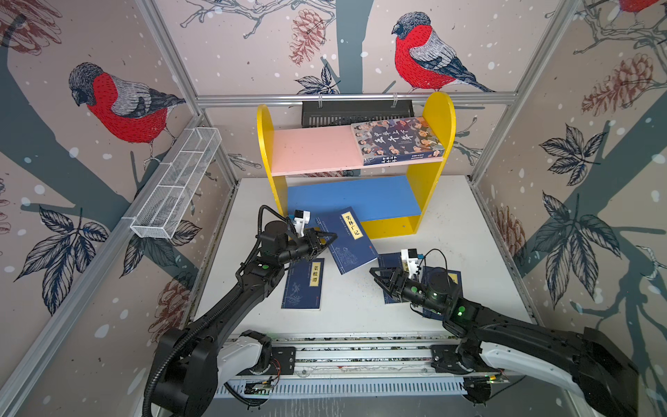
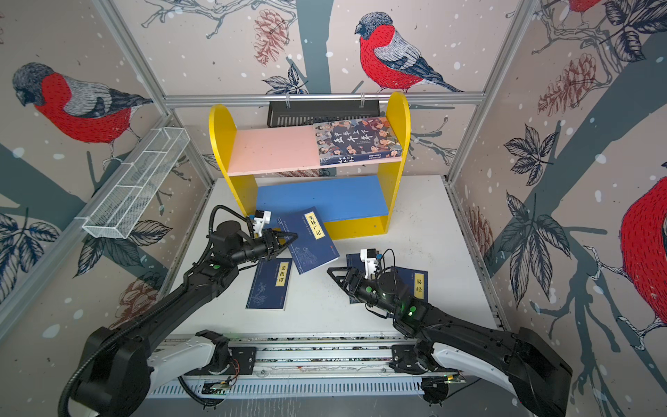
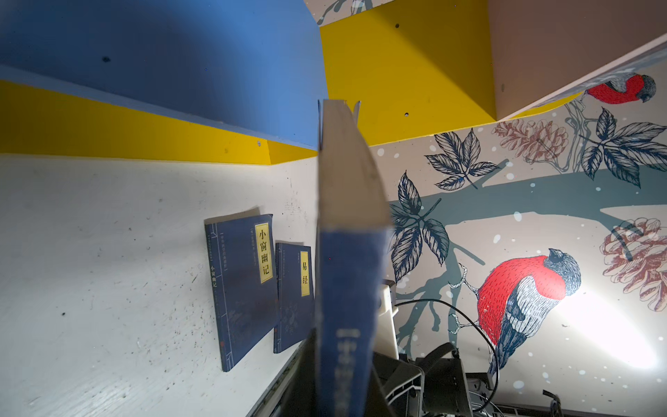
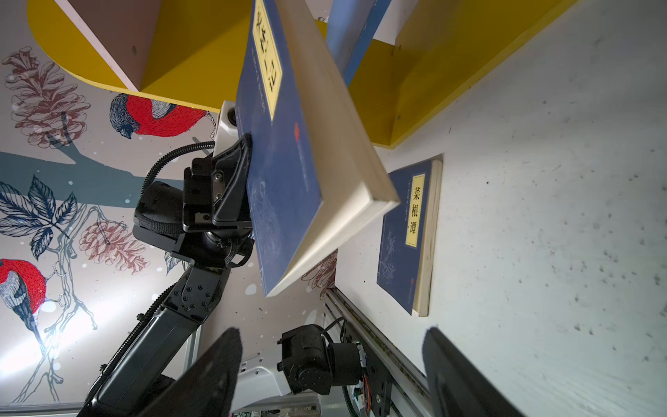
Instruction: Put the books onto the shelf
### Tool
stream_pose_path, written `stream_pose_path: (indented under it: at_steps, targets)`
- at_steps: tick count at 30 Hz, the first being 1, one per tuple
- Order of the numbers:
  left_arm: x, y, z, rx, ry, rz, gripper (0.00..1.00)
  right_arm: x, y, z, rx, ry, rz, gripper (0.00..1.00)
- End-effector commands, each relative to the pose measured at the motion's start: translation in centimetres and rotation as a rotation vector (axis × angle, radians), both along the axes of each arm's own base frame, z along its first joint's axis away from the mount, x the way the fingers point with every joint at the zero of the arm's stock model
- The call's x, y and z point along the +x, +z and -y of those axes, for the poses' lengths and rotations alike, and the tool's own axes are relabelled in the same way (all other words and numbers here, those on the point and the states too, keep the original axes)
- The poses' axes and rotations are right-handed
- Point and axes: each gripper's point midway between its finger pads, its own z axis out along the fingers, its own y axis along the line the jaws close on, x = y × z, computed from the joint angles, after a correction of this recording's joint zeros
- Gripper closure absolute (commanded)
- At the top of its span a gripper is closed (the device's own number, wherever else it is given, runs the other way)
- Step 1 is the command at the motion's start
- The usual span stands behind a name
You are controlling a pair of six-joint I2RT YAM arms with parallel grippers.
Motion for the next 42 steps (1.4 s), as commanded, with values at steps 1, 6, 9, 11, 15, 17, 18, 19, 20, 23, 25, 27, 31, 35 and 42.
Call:
stream_pose_path:
  at_steps: [1,6,9,11,15,17,18,19,20,23,25,27,31,35,42]
  targets:
    - [0.3,2.6,0.4,-0.083,-0.019,0.065,1.00,0.7,2.9,-0.7,0.102,-0.027,0.056,0.20]
    - [0.4,2.7,0.5,-0.104,-0.020,0.055,1.00,1.3,3.4,-2.0,0.099,-0.024,0.080,0.20]
    - [0.5,2.4,0.4,-0.104,-0.013,0.045,1.00,1.7,3.9,-2.8,0.112,-0.017,0.090,0.20]
    - [0.5,2.2,0.4,-0.106,-0.008,0.041,1.00,2.1,3.9,-3.4,0.109,-0.017,0.089,0.20]
    - [0.5,1.9,0.4,-0.111,-0.004,0.029,1.00,2.6,4.0,-4.1,0.136,-0.019,0.090,0.22]
    - [0.4,1.7,0.3,-0.114,0.000,0.024,1.00,2.9,4.1,-4.3,0.142,-0.026,0.093,0.24]
    - [0.3,1.5,0.3,-0.116,0.002,0.022,1.00,3.0,4.0,-4.4,0.139,-0.030,0.094,0.26]
    - [0.3,1.4,0.2,-0.117,0.005,0.017,1.00,3.2,3.8,-4.6,0.129,-0.036,0.092,0.27]
    - [0.3,1.3,0.2,-0.116,0.007,0.014,1.00,3.4,3.8,-4.6,0.124,-0.041,0.093,0.29]
    - [0.1,1.1,0.1,-0.117,0.011,0.006,1.00,3.6,4.2,-4.6,0.130,-0.053,0.109,0.36]
    - [0.0,1.2,0.0,-0.120,0.012,0.010,1.00,4.0,3.2,-4.9,0.099,-0.058,0.095,0.40]
    - [-0.1,1.1,0.0,-0.125,0.014,0.004,1.00,4.2,3.0,-5.1,0.083,-0.057,0.091,0.46]
    - [-0.2,0.8,-0.1,-0.125,0.017,-0.001,1.00,4.4,3.1,-5.7,0.077,-0.043,0.102,0.56]
    - [-0.3,0.8,-0.1,-0.123,0.018,-0.001,1.00,4.6,3.1,-5.7,0.079,-0.046,0.106,0.73]
    - [-0.2,-0.4,-0.5,-0.044,0.034,0.024,0.90,4.8,2.9,-5.3,0.070,-0.048,0.121,0.92]
